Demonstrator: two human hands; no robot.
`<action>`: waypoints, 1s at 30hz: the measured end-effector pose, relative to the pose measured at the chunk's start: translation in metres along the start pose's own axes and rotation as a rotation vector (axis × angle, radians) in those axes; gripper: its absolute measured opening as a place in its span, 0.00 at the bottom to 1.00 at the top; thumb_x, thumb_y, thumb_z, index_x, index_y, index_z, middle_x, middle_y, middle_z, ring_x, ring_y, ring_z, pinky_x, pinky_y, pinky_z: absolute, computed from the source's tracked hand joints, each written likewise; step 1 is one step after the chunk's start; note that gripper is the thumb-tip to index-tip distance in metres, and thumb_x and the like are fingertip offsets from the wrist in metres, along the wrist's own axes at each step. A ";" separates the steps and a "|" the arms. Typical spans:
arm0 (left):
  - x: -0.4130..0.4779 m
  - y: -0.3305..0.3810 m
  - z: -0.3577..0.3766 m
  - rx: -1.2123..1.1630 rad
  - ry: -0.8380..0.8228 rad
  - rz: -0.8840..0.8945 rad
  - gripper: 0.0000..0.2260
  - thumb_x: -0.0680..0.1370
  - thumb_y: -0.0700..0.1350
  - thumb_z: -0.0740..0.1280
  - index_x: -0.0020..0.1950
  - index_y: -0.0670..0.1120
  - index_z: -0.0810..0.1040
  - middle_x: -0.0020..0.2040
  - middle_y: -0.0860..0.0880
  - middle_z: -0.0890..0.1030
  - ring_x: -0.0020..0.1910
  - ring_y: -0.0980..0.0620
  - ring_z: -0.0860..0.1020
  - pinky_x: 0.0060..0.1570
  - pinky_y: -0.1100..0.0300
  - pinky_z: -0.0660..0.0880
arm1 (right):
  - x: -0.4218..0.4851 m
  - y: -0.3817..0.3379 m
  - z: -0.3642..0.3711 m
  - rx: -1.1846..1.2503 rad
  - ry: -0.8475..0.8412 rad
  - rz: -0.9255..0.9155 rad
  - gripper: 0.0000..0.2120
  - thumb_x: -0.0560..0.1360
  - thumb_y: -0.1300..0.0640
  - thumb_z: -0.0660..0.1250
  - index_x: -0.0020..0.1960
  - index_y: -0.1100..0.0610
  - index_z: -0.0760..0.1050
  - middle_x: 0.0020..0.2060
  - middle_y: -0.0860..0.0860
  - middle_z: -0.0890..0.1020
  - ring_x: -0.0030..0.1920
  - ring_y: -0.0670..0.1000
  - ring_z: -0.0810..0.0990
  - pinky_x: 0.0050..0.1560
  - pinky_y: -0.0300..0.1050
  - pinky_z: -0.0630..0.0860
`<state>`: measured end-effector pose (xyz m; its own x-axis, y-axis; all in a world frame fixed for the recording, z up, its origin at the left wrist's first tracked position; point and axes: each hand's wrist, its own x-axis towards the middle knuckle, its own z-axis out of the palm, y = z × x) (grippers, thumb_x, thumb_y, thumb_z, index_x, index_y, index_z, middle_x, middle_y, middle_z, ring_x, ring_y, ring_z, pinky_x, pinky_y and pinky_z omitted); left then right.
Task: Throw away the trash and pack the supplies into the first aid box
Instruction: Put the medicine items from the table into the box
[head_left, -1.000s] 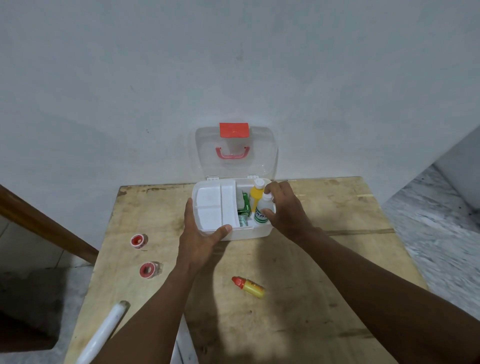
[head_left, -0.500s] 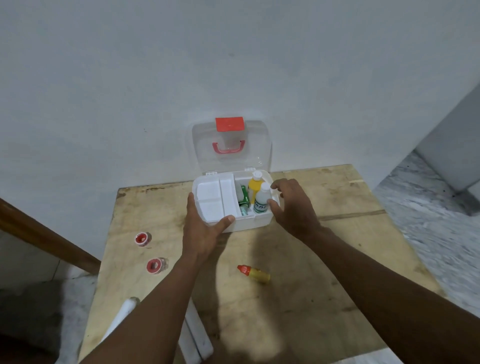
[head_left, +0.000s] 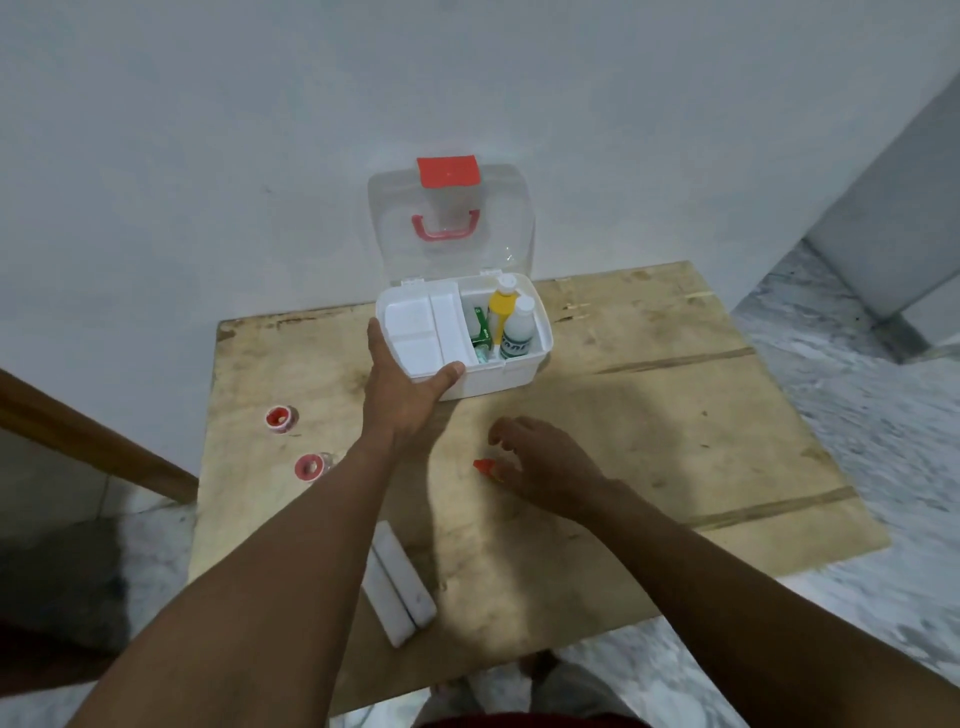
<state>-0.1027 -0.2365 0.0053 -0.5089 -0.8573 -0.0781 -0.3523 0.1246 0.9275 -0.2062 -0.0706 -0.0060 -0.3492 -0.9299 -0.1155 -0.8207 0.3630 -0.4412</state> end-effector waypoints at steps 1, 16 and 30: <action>0.001 0.000 0.000 0.004 0.002 -0.006 0.48 0.70 0.50 0.77 0.79 0.52 0.47 0.72 0.52 0.68 0.68 0.48 0.70 0.58 0.61 0.65 | 0.002 -0.002 0.004 -0.013 -0.017 0.002 0.14 0.78 0.48 0.67 0.59 0.54 0.74 0.54 0.53 0.80 0.53 0.55 0.78 0.51 0.49 0.76; 0.003 -0.001 0.003 -0.004 0.009 -0.009 0.47 0.69 0.51 0.78 0.77 0.54 0.50 0.62 0.59 0.67 0.59 0.56 0.68 0.60 0.56 0.69 | 0.003 -0.004 -0.025 0.129 0.236 -0.099 0.17 0.74 0.59 0.71 0.62 0.54 0.77 0.49 0.53 0.83 0.45 0.53 0.81 0.47 0.48 0.80; 0.002 0.001 0.004 -0.004 0.024 0.018 0.43 0.70 0.48 0.78 0.76 0.51 0.54 0.63 0.57 0.67 0.59 0.54 0.68 0.52 0.60 0.70 | 0.074 0.013 -0.100 0.323 0.565 -0.136 0.10 0.71 0.67 0.72 0.51 0.60 0.80 0.39 0.48 0.82 0.38 0.48 0.79 0.44 0.36 0.78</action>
<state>-0.1069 -0.2357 0.0050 -0.4960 -0.8667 -0.0529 -0.3403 0.1380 0.9301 -0.2881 -0.1291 0.0687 -0.5075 -0.7602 0.4056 -0.7280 0.1265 -0.6738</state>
